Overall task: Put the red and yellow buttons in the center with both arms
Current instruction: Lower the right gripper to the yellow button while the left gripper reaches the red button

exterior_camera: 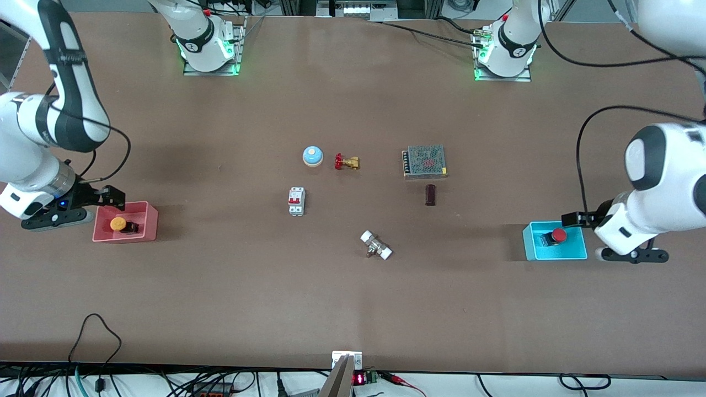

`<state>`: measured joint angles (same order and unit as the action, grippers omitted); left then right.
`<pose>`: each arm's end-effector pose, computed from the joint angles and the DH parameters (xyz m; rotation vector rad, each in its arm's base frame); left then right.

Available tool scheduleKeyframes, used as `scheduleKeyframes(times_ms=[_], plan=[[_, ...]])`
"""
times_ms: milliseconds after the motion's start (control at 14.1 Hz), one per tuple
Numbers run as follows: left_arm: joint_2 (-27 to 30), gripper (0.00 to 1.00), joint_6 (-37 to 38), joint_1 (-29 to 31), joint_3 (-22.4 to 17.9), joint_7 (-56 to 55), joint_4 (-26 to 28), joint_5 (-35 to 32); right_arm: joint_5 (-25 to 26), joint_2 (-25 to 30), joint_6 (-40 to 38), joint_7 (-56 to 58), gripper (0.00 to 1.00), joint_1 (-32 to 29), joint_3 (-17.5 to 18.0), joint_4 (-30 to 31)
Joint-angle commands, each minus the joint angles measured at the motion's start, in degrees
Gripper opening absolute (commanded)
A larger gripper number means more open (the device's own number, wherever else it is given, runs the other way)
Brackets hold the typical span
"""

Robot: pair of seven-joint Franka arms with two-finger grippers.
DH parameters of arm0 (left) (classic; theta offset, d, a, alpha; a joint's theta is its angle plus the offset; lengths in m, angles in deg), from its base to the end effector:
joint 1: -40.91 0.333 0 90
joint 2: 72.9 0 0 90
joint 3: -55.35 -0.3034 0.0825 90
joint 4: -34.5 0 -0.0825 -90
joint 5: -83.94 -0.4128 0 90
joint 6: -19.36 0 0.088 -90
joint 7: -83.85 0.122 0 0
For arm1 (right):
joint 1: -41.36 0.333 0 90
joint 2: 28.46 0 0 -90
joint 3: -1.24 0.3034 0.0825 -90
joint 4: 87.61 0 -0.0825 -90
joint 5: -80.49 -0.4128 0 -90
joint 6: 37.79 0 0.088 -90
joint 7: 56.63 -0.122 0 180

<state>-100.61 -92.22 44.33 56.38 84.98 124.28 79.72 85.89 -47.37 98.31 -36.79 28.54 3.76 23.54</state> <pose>0.6925 0.0362 0.3157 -3.0820 0.0108 0.1615 0.6349 -0.1182 0.2789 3.0384 0.3476 0.1349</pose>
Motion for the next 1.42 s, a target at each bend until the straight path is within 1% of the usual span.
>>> scheduleKeyframes(times_ms=[0,213,283,425,638,921,992,1063,1134,1205,1346], plan=[[1.4,1.0,-10.5,1.1,0.1,1.2,7.9,-0.2,-1.0,-2.6,3.8,3.3,1.0,-1.9,0.6,-0.4],[1.0,1.0,-22.7,1.4,0.1,1.2,15.1,-0.3,-4.1,-5.5,5.2,6.8,1.0,-2.4,0.7,-0.4],[0.4,1.0,-25.7,1.5,0.1,2.0,16.2,-0.3,-5.3,-6.0,5.2,6.9,1.0,-2.4,0.8,-0.4],[-1.4,1.0,-31.0,2.8,0.1,3.7,17.5,-0.2,-5.3,-6.7,5.3,7.1,1.0,-2.4,1.2,-0.6],[-3.4,0.99,-36.0,2.8,0.2,3.7,19.2,-0.3,-5.3,-7.7,6.0,7.3,1.0,-2.3,1.3,-0.6],[-4.6,0.73,-36.3,2.8,0.2,3.6,19.3,-0.2,-5.3,-9.4,10.3,8.8,1.0,-2.5,1.2,-0.7],[-4.6,0.63,-36.1,2.9,0.2,3.6,19.4,-0.2,-5.2,-9.7,10.8,8.8,1.0,-2.6,1.2,-0.7],[-4.6,0.46,-36.0,2.8,0.2,3.5,19.4,-0.2,-5.2,-10.0,10.9,8.8,1.0,-2.6,1.3,-0.8],[-4.7,0.37,-36.0,2.8,0.2,3.5,19.4,-0.1,-5.2,-10.4,10.9,8.8,1.0,-2.6,1.3,-1.1],[-4.7,0.3,-36.0,2.8,0.2,3.5,19.4,-0.2,-5.2,-10.5,11.0,8.8,1.0,-2.6,1.3,-1.1],[-4.3,0.21,-35.7,2.8,0.2,3.6,19.3,-0.2,-5.2,-10.8,11.3,8.9,1.0,-2.9,1.2,-1.1]])
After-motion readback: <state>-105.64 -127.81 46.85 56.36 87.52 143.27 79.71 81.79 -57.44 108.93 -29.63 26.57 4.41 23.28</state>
